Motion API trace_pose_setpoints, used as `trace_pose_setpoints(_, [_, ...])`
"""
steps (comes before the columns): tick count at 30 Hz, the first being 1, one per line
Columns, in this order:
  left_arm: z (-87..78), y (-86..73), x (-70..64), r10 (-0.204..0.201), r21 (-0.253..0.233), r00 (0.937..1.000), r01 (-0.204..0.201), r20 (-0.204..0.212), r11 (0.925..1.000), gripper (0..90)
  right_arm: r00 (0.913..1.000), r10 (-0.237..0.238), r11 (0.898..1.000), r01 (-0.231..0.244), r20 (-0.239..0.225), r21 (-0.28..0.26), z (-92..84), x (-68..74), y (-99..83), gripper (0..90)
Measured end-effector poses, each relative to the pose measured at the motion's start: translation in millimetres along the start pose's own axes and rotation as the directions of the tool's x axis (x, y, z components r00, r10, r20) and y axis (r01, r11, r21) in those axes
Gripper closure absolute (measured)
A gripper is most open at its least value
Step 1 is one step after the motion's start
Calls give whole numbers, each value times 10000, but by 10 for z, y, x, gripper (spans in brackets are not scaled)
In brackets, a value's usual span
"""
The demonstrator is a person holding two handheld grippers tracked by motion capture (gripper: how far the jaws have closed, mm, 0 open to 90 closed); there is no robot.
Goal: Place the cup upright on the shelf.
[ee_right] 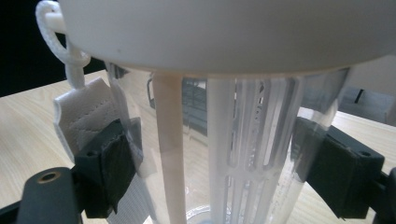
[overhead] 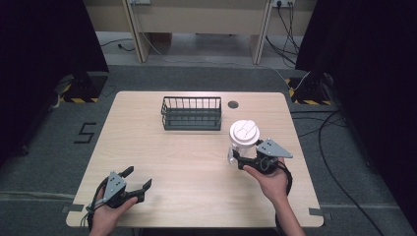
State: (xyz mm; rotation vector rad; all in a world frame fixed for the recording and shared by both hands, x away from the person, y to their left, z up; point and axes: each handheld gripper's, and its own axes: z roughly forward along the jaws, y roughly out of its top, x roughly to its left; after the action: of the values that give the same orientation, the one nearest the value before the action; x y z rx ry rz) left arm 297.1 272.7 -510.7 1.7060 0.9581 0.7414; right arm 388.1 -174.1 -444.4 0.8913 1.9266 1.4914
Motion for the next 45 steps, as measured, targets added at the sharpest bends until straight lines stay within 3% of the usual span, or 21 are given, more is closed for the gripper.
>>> trace_pose_setpoints(45, [1,8,-13,36,-30,9999,-36,125,10000,176,10000,47,9999,-47,65,-91,510,76,304,175])
